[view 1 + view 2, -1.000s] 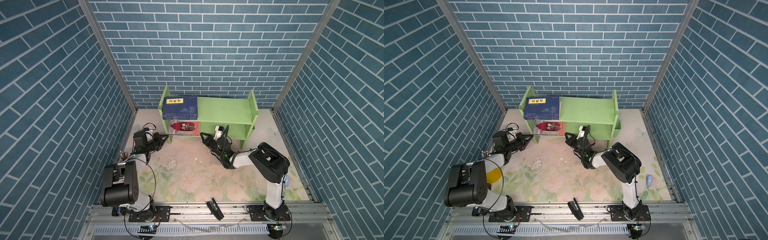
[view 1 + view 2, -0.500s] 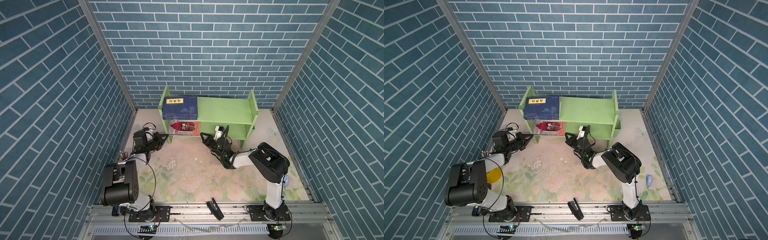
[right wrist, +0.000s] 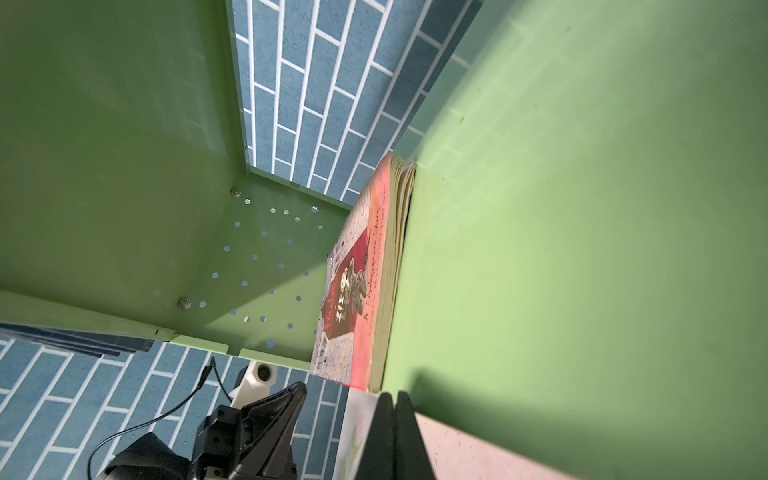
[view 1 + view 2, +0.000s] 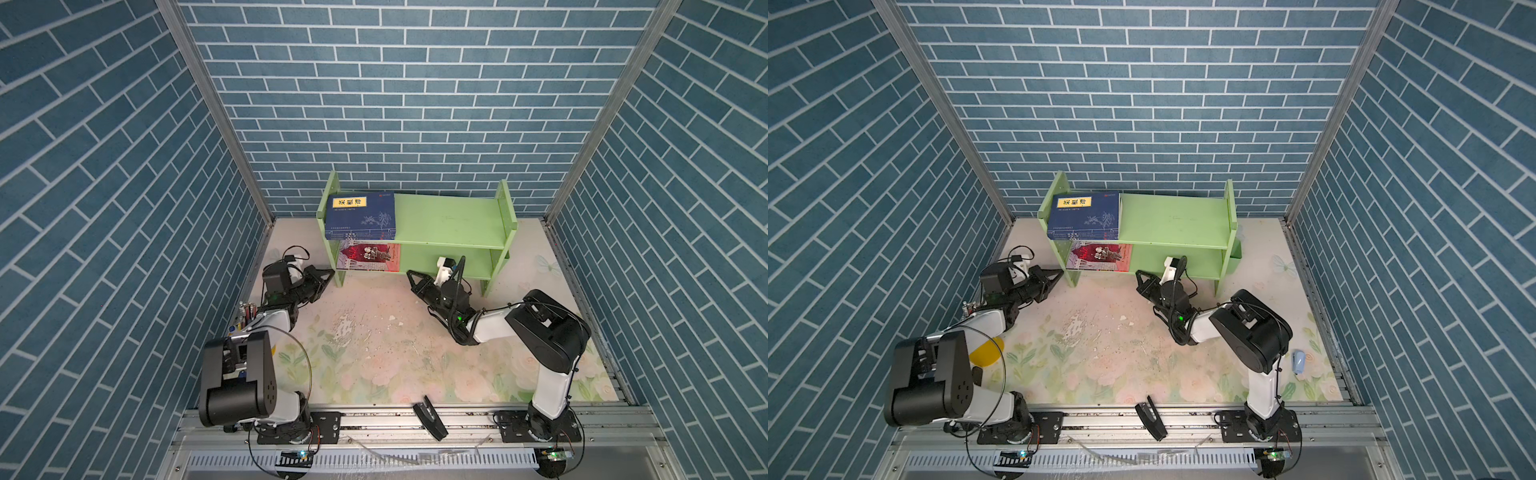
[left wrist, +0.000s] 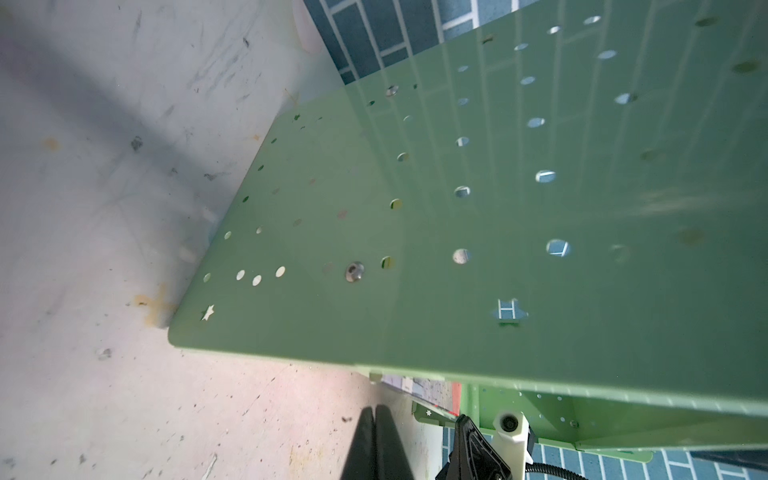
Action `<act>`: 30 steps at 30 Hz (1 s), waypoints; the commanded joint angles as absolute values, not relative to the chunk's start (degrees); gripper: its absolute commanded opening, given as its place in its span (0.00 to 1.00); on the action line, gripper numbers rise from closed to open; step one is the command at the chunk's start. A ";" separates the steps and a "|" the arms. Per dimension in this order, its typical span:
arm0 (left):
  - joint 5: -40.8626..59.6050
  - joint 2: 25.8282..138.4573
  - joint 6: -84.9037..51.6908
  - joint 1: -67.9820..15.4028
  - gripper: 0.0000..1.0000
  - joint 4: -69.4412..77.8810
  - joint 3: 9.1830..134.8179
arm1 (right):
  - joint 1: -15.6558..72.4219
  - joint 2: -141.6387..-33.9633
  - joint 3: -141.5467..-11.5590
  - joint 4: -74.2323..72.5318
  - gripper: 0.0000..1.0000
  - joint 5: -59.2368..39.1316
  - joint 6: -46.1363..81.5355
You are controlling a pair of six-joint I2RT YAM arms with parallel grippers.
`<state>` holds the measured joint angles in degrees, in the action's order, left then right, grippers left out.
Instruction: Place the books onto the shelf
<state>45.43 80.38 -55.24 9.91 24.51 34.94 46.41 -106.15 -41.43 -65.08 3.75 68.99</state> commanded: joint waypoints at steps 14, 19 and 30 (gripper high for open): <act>46.94 64.20 -18.89 14.73 0.31 -2.00 37.83 | 48.21 -70.64 -35.12 -5.37 0.29 -7.60 51.08; 42.22 59.58 -3.63 15.12 0.43 -9.28 37.89 | 48.08 -58.63 -37.69 12.90 0.71 2.28 43.21; 32.78 59.72 2.38 17.30 0.73 -0.74 32.38 | 43.32 -33.82 -31.44 10.66 0.98 33.74 28.32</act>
<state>35.75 58.81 0.40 16.12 -4.64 34.02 44.60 -37.52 -34.24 11.94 21.63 36.23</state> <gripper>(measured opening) 0.718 0.984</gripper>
